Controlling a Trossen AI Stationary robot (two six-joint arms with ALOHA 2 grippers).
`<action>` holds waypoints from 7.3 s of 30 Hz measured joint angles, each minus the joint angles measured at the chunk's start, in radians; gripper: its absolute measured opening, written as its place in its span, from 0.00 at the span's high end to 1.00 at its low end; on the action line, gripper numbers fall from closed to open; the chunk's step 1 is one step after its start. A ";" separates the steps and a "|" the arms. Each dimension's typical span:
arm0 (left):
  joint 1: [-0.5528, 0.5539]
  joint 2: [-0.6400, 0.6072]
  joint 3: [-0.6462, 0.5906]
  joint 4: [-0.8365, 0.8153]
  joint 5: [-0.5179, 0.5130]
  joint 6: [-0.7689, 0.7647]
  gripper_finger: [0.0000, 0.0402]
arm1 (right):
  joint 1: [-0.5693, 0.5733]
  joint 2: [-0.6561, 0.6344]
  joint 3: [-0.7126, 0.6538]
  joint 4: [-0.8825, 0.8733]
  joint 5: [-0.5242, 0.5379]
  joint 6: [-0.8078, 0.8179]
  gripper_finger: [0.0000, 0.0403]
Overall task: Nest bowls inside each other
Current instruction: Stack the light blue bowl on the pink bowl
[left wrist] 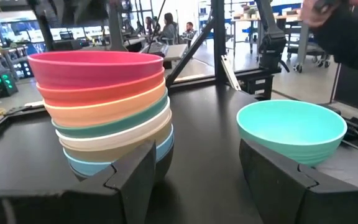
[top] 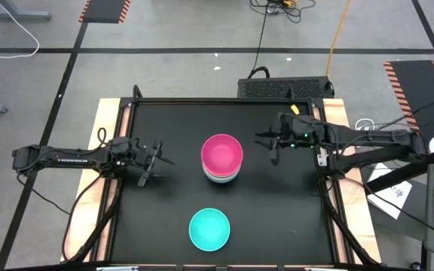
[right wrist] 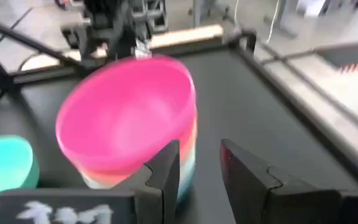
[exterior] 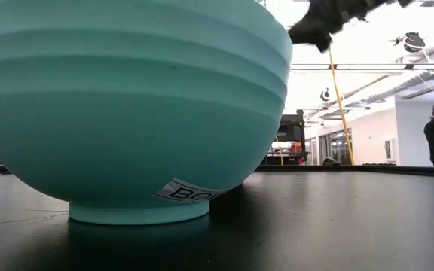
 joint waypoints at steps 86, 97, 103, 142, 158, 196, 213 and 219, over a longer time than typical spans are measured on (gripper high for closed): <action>-0.582 0.804 0.768 -0.752 -0.409 -0.763 0.41 | -0.185 -0.743 -0.657 0.053 -0.321 -0.014 0.73; -0.631 0.985 1.073 -0.983 -0.438 -0.617 0.41 | -0.185 -0.743 -0.657 0.047 -0.321 -0.014 0.73; -0.592 1.070 1.170 -1.149 -0.515 -0.627 0.41 | -0.185 -0.742 -0.657 0.045 -0.321 -0.014 0.73; -0.578 1.205 1.219 -1.047 -0.384 -0.782 0.41 | -0.185 -0.747 -0.717 0.101 -0.325 -0.023 0.73; -0.578 1.204 1.383 -1.237 -0.466 -0.684 0.41 | -0.185 -0.747 -0.717 0.101 -0.326 -0.006 0.73; -0.538 1.205 1.236 -1.185 -0.498 -0.561 0.94 | -0.185 -0.747 -0.717 0.100 -0.326 -0.002 0.73; -0.595 1.189 1.235 -0.960 -0.454 -0.381 0.99 | -0.185 -0.747 -0.716 0.100 -0.326 0.006 0.73; -0.593 1.093 1.235 -0.858 -0.454 -0.258 0.99 | -0.185 -0.747 -0.716 0.101 -0.326 0.020 0.73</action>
